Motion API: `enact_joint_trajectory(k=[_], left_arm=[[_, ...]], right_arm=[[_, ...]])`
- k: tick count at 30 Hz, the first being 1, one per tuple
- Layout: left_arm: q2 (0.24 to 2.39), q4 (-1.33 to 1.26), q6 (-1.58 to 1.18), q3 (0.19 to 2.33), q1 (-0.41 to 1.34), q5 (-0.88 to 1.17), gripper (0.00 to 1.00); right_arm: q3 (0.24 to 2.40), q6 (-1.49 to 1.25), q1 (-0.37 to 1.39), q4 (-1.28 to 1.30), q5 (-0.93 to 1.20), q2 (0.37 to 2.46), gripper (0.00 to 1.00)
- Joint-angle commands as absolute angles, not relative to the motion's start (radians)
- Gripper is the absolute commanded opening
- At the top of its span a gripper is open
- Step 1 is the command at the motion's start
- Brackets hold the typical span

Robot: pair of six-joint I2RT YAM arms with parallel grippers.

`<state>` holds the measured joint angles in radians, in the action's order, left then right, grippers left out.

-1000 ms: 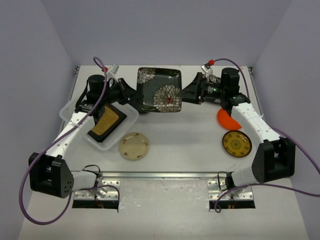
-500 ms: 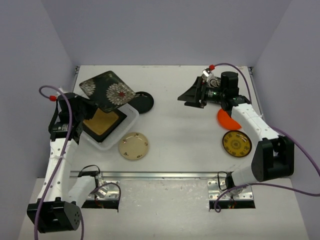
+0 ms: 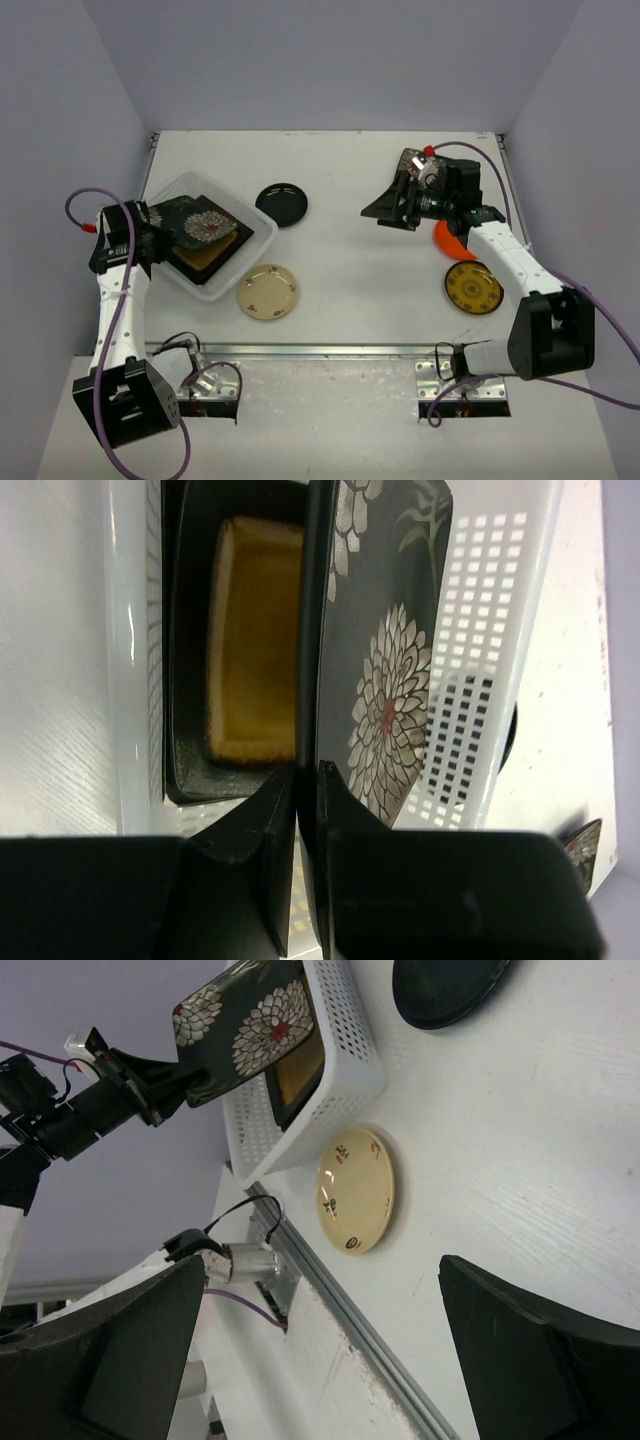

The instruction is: Place the plates into the plastic bin on the countertop

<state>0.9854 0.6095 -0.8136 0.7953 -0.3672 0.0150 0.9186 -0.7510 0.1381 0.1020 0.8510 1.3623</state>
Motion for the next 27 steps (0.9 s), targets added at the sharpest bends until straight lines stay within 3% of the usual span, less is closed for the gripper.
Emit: enact_joint_trajectory(k=[1, 3, 4, 7, 8, 9, 15, 18, 23, 27], left_arm=[[0.995, 0.379, -0.806, 0.777, -0.370, 0.093, 0.00], [1.025, 0.367, -0.804, 0.761, -0.370, 0.111, 0.00], [1.038, 0.365, -0.801, 0.756, -0.370, 0.115, 0.10], [1.042, 0.365, -0.798, 0.743, -0.371, 0.110, 0.58], [1.033, 0.381, -0.797, 0.748, -0.371, 0.089, 0.84], [1.026, 0.396, -0.796, 0.752, -0.371, 0.074, 1.00], [1.025, 0.491, -0.735, 0.794, -0.371, 0.031, 1.00], [1.039, 0.531, -0.703, 0.799, -0.371, 0.019, 1.00], [1.062, 0.551, -0.657, 0.783, -0.370, 0.080, 1.00], [0.969, 0.486, -0.596, 0.793, -0.367, 0.243, 1.00]], right_arm=[[0.893, -0.705, 0.127, 0.089, 0.817, 1.327, 0.99], [0.898, -0.694, 0.127, 0.121, 0.791, 1.327, 0.99], [0.902, -0.681, 0.127, 0.141, 0.784, 1.326, 0.99], [0.908, -0.652, 0.127, 0.181, 0.749, 1.317, 0.99], [0.907, -0.644, 0.127, 0.191, 0.732, 1.313, 0.99], [0.907, -0.638, 0.127, 0.198, 0.721, 1.308, 0.99], [0.907, -0.646, 0.127, 0.232, 0.622, 1.296, 0.99], [0.916, -0.668, 0.127, 0.287, 0.455, 1.291, 0.99], [0.932, -0.722, 0.128, 0.332, 0.269, 1.285, 0.99], [0.886, -0.890, 0.119, 0.308, 0.157, 1.271, 0.99]])
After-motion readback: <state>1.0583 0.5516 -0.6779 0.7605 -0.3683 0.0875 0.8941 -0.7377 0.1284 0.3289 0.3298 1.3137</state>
